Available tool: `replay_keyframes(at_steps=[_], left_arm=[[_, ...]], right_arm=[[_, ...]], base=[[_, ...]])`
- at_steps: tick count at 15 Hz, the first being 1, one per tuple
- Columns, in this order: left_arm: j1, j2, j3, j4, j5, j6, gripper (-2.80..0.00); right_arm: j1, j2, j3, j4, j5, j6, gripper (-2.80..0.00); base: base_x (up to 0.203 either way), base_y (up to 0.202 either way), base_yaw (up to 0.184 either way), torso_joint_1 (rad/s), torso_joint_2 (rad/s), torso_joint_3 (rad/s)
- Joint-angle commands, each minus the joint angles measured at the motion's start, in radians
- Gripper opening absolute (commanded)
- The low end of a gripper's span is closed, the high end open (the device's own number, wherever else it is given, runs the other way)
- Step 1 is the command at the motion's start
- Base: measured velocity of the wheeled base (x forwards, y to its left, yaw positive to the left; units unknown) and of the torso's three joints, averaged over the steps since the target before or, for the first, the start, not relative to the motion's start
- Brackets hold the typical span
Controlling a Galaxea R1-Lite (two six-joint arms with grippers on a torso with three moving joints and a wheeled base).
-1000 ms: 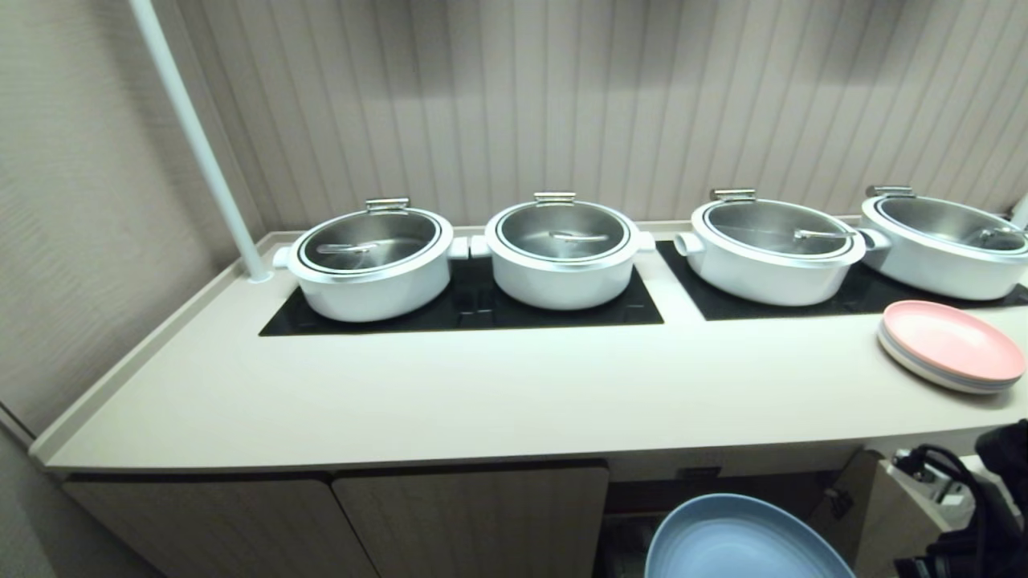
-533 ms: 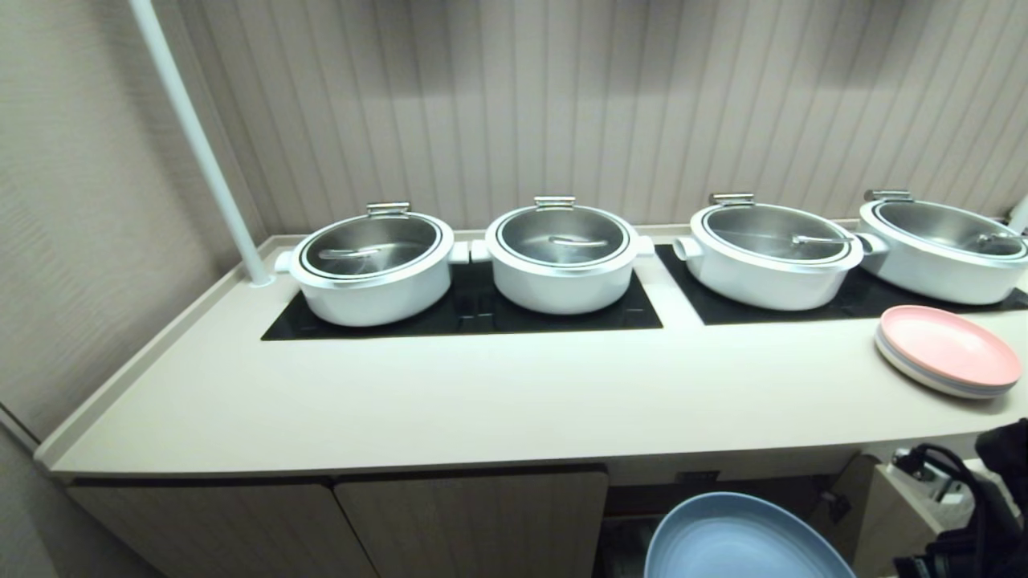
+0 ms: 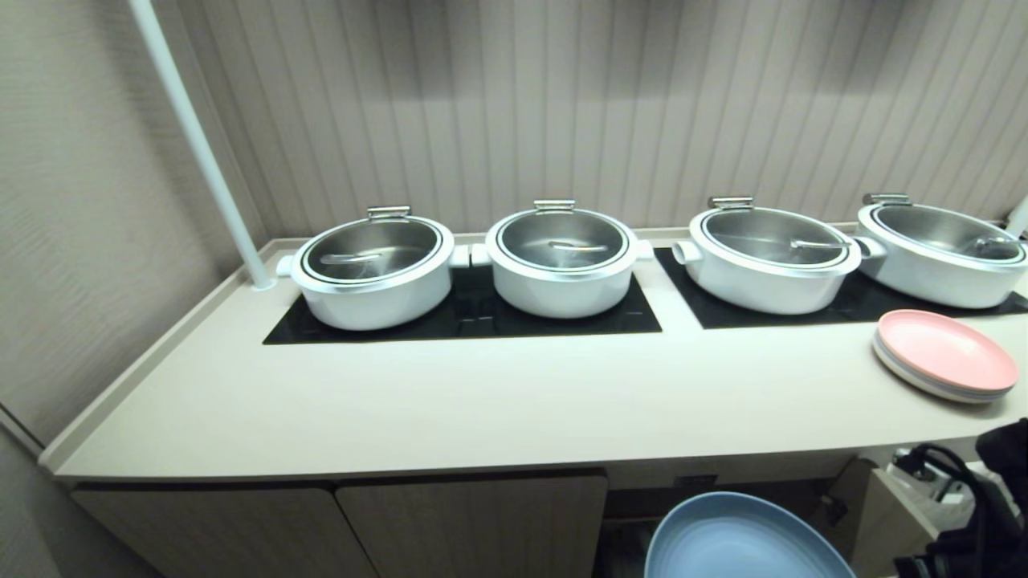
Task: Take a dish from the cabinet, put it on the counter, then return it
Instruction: Place it on the table
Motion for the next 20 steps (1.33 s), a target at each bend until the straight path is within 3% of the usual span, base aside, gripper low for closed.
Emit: replay_keyframes(at_steps=[1,20], left_arm=[[0.0,0.0,0.0,0.0,0.0,0.0,-2.8],[0.0,0.0,0.0,0.0,0.002,0.0,-2.8]], right_arm=[[0.001,-0.001,0.001,0.0,0.003,0.0,-2.8],[0.0,-0.005,-0.019,0.003,-0.021,0.05,-2.8]], base=[[0.0,0.0,0.0,0.066,-0.14,-0.068],[0.0,0.0,0.0,0.01,-0.02,-0.009]])
